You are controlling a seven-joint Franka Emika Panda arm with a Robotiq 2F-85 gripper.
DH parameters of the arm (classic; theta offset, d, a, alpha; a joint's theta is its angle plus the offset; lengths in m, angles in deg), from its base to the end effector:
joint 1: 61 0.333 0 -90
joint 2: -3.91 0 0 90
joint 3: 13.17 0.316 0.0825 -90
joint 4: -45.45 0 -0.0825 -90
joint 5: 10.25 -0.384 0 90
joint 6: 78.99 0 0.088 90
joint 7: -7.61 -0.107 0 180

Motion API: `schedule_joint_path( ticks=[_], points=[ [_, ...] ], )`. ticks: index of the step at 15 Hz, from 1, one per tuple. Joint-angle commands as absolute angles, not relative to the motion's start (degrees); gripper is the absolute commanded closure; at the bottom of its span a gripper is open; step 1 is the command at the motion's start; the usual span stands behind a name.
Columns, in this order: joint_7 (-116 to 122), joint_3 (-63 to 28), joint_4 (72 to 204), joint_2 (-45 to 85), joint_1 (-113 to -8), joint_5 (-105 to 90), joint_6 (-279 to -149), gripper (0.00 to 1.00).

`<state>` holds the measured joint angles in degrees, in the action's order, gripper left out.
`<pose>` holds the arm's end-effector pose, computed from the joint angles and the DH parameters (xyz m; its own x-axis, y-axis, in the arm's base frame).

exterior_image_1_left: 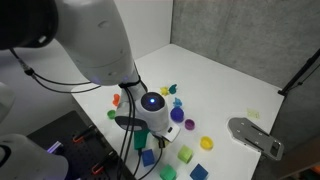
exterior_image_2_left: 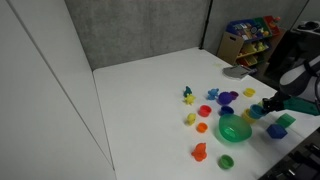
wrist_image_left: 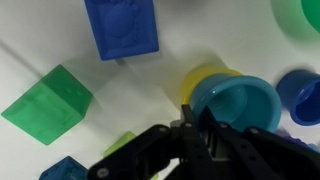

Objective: Put the small, blue bowl in the yellow bowl

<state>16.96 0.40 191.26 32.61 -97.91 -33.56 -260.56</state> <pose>0.3936 -0.1943 0.1027 0.7645 -0.6363 0.1031 -0.6238 -0.7706 -0.1307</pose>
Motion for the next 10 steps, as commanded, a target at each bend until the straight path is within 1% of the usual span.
schedule_joint_path(
  ticks=[1,10],
  points=[
    [18.1,1.2,190.0,32.9,-99.7,-32.9,-258.7,0.95],
    [16.8,-0.9,188.2,32.5,-97.3,-32.9,-255.1,0.95]
  ],
)
